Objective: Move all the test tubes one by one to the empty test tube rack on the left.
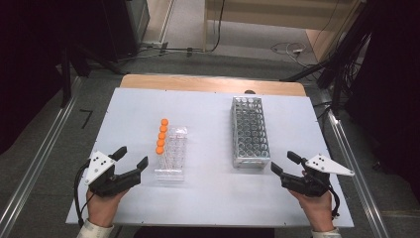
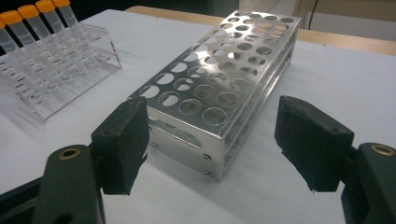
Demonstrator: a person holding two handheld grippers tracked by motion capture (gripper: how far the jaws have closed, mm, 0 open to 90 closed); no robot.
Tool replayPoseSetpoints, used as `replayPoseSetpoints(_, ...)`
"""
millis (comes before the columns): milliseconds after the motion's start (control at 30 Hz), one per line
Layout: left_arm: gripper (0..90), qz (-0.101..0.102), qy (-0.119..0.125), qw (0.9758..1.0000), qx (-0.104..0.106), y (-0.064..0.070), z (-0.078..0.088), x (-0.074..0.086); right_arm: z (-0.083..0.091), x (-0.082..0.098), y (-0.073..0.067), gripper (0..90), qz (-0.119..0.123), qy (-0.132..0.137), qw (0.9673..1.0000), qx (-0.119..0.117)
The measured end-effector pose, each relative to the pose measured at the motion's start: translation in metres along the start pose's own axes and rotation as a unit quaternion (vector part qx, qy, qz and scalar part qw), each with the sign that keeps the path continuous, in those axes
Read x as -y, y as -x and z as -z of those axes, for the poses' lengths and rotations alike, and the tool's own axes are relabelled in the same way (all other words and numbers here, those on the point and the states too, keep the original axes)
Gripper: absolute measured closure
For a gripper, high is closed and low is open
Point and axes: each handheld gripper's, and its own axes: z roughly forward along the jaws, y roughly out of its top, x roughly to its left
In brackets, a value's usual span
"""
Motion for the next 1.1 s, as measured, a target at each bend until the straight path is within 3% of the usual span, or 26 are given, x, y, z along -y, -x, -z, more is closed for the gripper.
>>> replayPoseSetpoints(1100,22.6,0.004,-0.013,0.9995,-0.028,-0.013,0.005,0.010,0.014,0.015,0.019,22.8,-0.014,-0.009,0.9992,0.037)
